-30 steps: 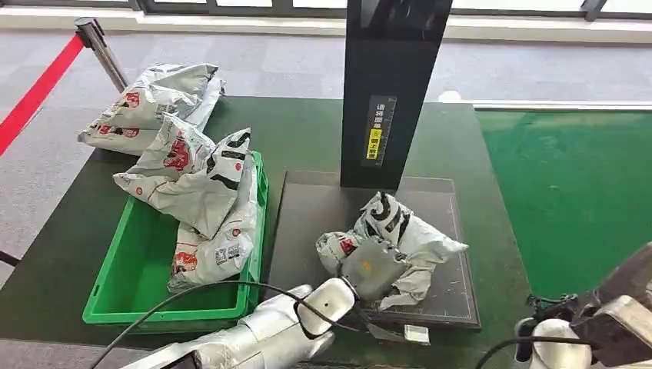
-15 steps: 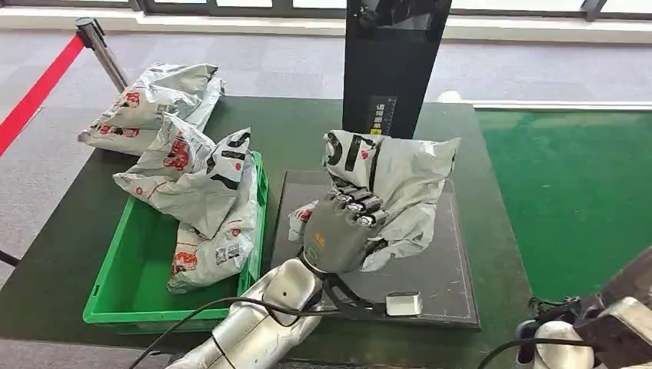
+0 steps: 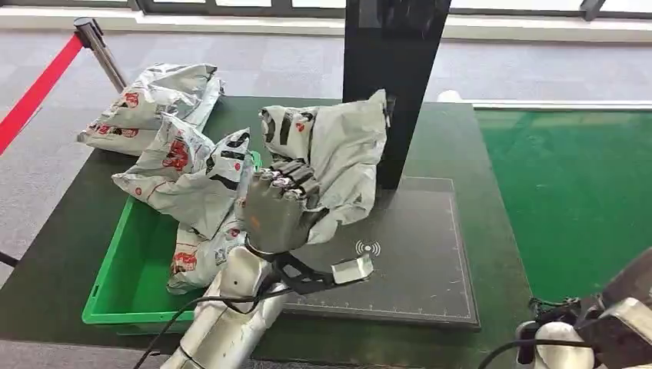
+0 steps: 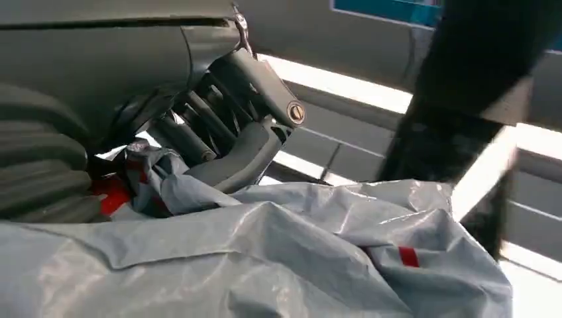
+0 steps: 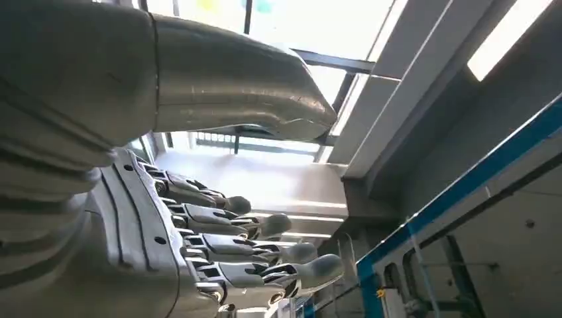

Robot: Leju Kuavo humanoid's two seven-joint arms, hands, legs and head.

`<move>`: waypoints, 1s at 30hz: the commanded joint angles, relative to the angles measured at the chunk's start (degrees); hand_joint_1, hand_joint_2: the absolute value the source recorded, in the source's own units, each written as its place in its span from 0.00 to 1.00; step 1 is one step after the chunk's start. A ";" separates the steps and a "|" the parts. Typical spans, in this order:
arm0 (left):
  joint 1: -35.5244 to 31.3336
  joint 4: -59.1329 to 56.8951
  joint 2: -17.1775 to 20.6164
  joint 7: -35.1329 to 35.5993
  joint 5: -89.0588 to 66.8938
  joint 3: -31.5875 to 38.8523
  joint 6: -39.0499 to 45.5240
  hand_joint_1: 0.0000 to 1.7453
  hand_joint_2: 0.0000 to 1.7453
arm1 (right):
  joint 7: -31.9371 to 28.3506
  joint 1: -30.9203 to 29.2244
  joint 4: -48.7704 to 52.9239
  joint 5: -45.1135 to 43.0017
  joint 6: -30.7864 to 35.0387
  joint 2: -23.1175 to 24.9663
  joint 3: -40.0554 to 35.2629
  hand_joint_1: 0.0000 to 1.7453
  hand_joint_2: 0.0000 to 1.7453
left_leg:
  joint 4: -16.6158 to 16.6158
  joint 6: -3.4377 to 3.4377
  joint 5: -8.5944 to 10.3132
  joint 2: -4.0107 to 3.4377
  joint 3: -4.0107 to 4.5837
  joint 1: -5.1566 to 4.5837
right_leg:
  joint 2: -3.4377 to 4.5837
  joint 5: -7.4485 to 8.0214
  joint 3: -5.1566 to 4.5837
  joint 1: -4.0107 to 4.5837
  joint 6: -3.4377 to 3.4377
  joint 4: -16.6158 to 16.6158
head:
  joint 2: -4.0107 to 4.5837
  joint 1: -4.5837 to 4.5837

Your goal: Moved the parcel from conveyor to table for the left to box.

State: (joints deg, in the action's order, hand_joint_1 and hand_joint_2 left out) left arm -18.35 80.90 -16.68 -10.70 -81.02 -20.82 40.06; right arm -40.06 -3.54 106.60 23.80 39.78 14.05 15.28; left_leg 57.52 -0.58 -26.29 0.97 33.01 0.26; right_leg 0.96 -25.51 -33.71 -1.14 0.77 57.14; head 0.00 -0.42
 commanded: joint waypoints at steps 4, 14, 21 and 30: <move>2.98 1.00 -3.32 -11.37 17.59 39.81 -0.06 1.00 1.00 | 0.06 0.86 -1.14 0.20 0.22 -1.15 3.08 0.00 1.00 | -0.14 -0.03 0.00 -0.29 -0.22 0.06 | 0.17 0.04 0.11 0.07 -0.08 -0.10 | 0.00 -0.02; 5.77 3.85 -3.32 -9.95 20.87 45.07 -0.06 1.00 1.00 | 0.06 1.64 0.06 3.65 0.22 0.51 2.48 0.00 1.00 | -0.06 -0.01 -0.02 -0.11 -0.10 0.11 | 0.00 -0.03 0.09 0.12 -0.08 -0.05 | 0.00 0.00; 6.33 5.34 -3.32 -10.04 21.57 45.20 -0.06 1.00 1.00 | 0.06 2.65 0.41 3.10 0.22 0.00 2.50 0.00 1.00 | -0.08 -0.02 -0.01 -0.06 -0.08 0.12 | -0.07 -0.03 0.11 0.14 -0.10 -0.09 | 0.00 -0.02; 6.32 4.69 -3.32 -9.84 21.47 44.07 -0.06 1.00 1.00 | 0.06 2.66 0.48 2.98 0.22 0.10 2.83 0.00 1.00 | -0.07 -0.01 0.00 -0.03 -0.07 0.12 | -0.11 -0.03 0.11 0.14 -0.09 -0.08 | 0.00 -0.02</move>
State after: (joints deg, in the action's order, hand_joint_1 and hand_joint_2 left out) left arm -11.96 86.79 -18.51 -21.00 -59.58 22.03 40.06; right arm -40.09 -0.29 107.71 27.08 39.78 13.68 15.28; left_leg 57.49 -0.61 -26.28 0.99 33.00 0.36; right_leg 0.94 -25.53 -33.70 -1.05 0.73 57.13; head 0.00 -0.44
